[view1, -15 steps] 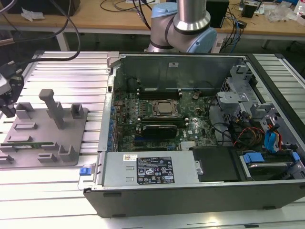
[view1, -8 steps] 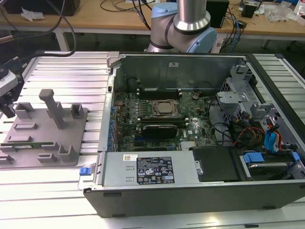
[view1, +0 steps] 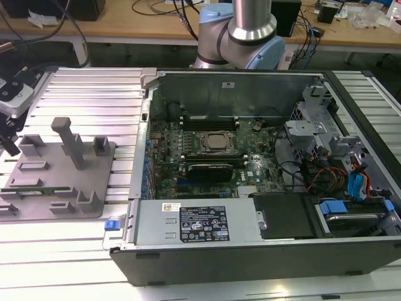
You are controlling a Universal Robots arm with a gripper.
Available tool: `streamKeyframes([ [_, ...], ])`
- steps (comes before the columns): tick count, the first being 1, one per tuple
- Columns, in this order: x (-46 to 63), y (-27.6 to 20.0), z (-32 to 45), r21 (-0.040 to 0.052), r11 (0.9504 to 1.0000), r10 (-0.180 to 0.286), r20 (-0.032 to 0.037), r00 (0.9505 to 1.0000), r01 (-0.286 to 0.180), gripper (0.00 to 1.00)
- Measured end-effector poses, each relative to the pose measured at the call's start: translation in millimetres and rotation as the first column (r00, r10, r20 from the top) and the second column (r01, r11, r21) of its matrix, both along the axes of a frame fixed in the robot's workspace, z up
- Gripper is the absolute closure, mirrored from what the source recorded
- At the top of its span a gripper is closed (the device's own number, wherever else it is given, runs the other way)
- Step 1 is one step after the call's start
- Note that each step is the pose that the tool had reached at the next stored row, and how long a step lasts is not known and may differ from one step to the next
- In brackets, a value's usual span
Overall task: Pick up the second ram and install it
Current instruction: 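Pick up the second ram and move it above second insertion slot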
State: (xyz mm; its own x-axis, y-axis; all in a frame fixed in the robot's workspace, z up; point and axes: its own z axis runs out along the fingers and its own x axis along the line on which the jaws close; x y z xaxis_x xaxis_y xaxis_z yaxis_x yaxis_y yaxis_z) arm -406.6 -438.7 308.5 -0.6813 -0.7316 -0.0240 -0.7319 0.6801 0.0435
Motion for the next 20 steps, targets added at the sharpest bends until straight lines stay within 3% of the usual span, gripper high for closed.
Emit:
streamKeyframes([
  [3, 0.0, 0.0, -1.5, 0.0, 0.9967, 0.081, 0.0, 0.9967, -0.081, 0.92],
  [4, 0.0, 0.0, -2.2, 0.0, 0.9925, 0.122, -0.0001, 0.9925, -0.122, 0.92],
  [6, 0.0, 0.0, -3.6, 0.0, 0.9784, 0.207, 0.0, 0.9784, -0.207, 0.92],
  [8, 0.0, 0.0, -4.2, 0.0, 0.9706, 0.241, -0.0001, 0.9706, -0.241, 0.92],
  [13, 0.0, 0.0, -6.1, 0.0, 0.9364, 0.351, 0.0, 0.9364, -0.351, 0.92],
  [14, 0.0, 0.0, -6.8, 0.0, 0.9225, 0.386, -0.0001, 0.9225, -0.386, 0.92],
  [16, 0.0, 0.0, -7.5, 0.0, 0.9036, 0.428, -0.0001, 0.9036, -0.428, 0.92],
  [17, 0.0, 0.0, -8.0, 0.0, 0.8886, 0.459, -0.0001, 0.8886, -0.459, 0.92],
  [18, 0.0, 0.0, -8.8, 0.0, 0.8631, 0.505, -0.0001, 0.8631, -0.505, 0.92],
  [19, 0.0, 0.0, -9.3, 0.0, 0.8456, 0.534, -0.0001, 0.8456, -0.534, 0.92],
  [20, 0.0, 0.0, -9.9, 0.0, 0.8234, 0.567, 0.0, 0.8234, -0.567, 0.92],
])
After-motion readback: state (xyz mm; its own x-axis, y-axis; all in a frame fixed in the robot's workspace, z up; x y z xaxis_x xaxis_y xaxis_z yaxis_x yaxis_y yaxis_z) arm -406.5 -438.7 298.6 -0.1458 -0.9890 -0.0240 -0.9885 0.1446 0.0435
